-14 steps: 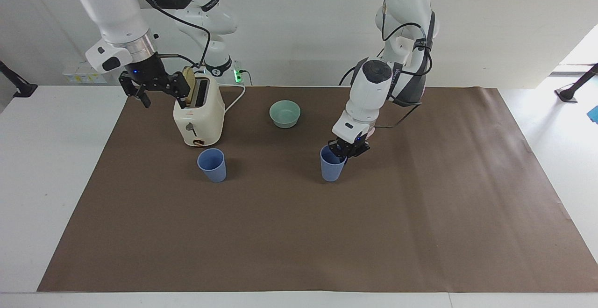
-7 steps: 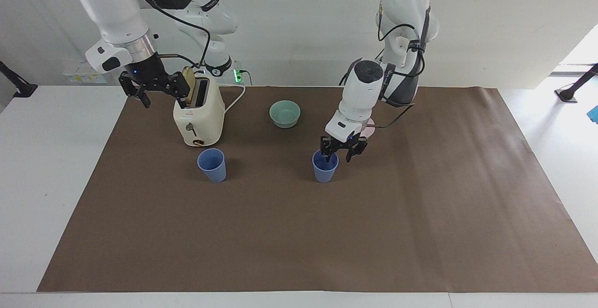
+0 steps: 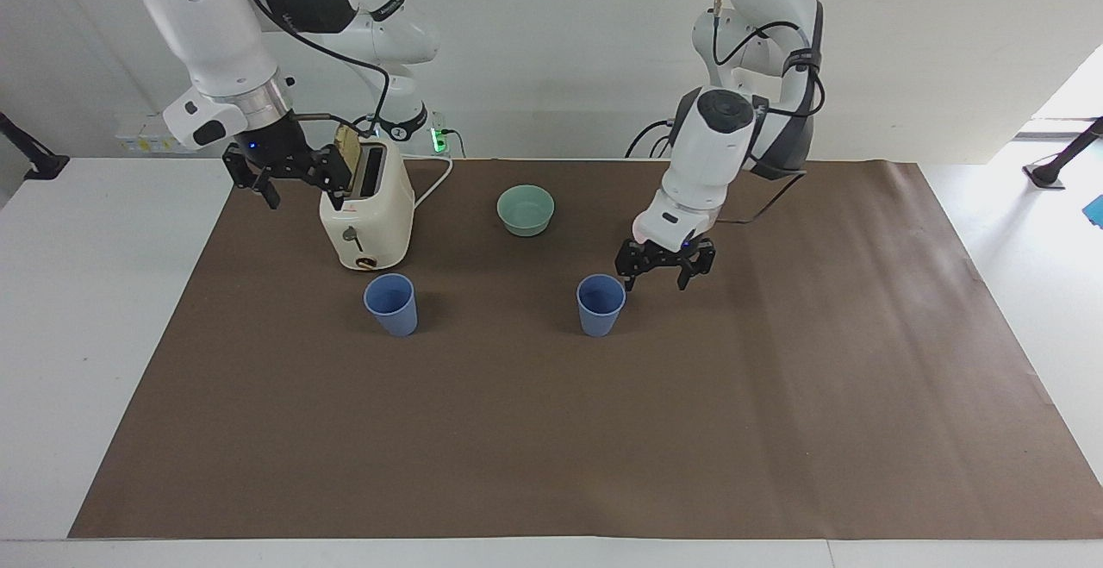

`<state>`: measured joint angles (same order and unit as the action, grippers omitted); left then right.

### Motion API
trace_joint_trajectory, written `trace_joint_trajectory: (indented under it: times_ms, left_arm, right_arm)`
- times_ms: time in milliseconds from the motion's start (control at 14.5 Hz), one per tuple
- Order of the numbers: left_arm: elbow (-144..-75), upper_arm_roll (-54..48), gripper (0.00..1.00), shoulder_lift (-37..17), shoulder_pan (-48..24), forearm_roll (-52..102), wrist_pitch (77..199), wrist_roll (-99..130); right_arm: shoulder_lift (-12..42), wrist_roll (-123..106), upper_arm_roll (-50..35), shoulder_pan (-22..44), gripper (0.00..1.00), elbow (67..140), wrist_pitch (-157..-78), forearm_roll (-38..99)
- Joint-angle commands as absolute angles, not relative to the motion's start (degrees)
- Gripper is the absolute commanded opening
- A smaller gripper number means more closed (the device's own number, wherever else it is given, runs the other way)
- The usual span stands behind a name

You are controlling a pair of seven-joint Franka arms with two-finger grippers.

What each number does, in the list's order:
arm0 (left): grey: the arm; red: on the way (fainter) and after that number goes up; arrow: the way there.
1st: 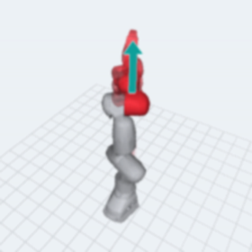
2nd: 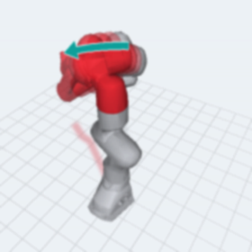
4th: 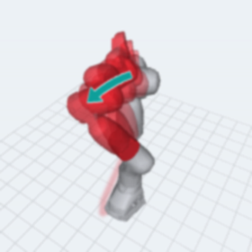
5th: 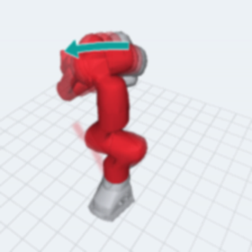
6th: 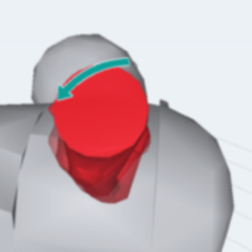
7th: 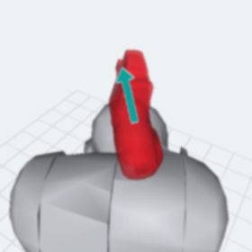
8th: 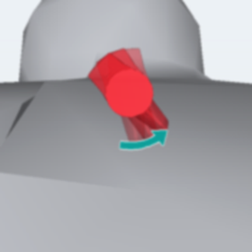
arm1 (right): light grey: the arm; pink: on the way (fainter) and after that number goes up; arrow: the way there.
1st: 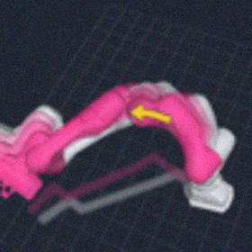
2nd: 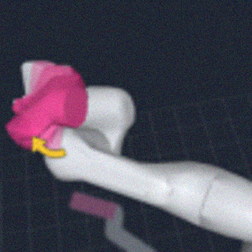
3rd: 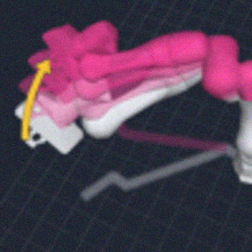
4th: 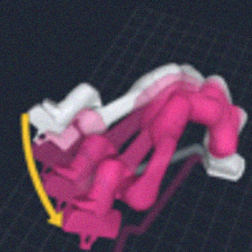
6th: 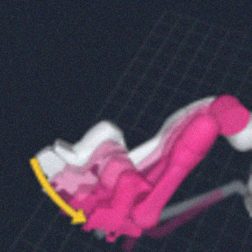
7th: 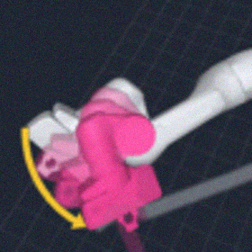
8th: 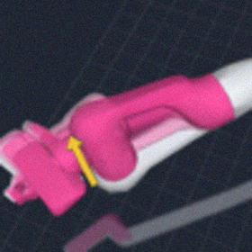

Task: Stack blue cups with both arms
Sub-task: 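Release the cup with the left gripper while the right gripper reaches the other cup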

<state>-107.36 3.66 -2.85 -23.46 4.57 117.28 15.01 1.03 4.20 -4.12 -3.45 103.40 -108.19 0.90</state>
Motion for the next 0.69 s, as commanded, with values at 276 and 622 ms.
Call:
trace_joint_trajectory:
  times_ms: [276, 622]
  left_arm:
    - [-99.4, 3.1, 1.00, -0.9, -12.4, 1.4, 106.6, 1.0]
    - [-91.4, 3.3, 1.00, -1.0, -7.2, 1.8, 96.0, -4.1]
  right_arm:
    - [8.5, 4.0, -4.6, -2.6, 1.00, 106.7, -117.7, 1.9]
    - [11.7, 4.0, -4.6, -2.5, 1.00, 109.9, -122.3, 1.9]
